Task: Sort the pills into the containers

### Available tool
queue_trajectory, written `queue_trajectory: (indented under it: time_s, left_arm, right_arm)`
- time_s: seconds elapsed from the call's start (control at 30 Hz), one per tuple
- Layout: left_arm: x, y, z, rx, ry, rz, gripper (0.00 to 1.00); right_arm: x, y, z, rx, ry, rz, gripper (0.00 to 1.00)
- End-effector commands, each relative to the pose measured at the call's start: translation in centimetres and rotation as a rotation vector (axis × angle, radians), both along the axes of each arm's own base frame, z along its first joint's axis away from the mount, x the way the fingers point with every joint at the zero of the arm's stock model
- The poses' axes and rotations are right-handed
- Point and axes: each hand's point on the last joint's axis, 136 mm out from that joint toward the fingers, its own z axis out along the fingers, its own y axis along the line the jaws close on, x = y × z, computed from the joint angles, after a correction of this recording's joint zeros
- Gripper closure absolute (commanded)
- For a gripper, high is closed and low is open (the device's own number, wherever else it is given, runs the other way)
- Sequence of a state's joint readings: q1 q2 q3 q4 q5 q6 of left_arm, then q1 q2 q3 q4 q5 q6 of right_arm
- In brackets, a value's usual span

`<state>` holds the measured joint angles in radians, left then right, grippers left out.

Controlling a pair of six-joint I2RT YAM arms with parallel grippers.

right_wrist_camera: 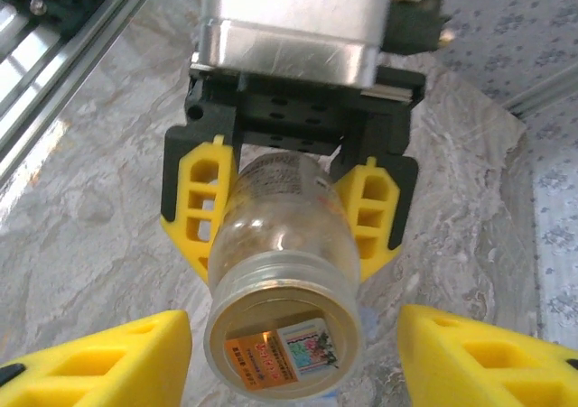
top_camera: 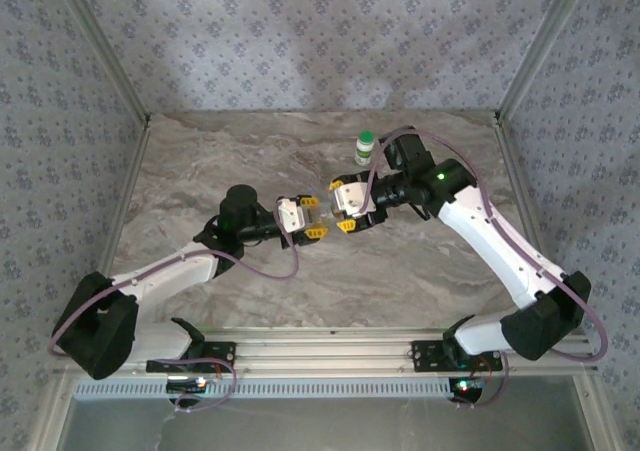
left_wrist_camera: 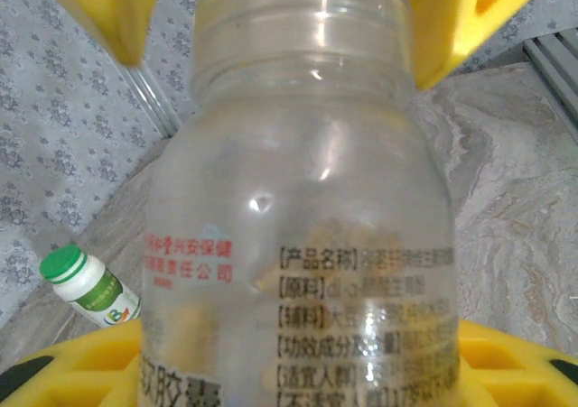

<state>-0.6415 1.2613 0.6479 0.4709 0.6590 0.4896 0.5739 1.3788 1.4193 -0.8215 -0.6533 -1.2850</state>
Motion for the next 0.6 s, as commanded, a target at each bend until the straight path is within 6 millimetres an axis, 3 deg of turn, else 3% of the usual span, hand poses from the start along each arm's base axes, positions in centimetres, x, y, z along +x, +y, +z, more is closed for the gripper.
queue_trajectory:
  time_s: [0.0,0.37,0.5,0.57]
  left_arm:
    - [-0.7,0.0,1.7,-0.03,-0.043,-0.036,1.0]
    - [-0.4,0.0,1.7,-0.027,-0.047,-0.028,1.0]
    - [-0.3,0.0,1.6,-0.018,-0.048,-0.021,1.0]
    - [-0.2,0.0,1.6,-0.014,-0.052,-0.015,1.0]
  right_arm:
    - [-0.4,0.0,0.0,-0.03,-0.012,0.029,0.43]
    - [-1.4,1.0,0.1,-0.014,0.115,-0.02,0.76]
    - [-1.6,1.2,0.4,0.003,0.248,-0.11,0.79]
    - [-0.8,1.4,0.8,0.029,0.336,-0.221,0.79]
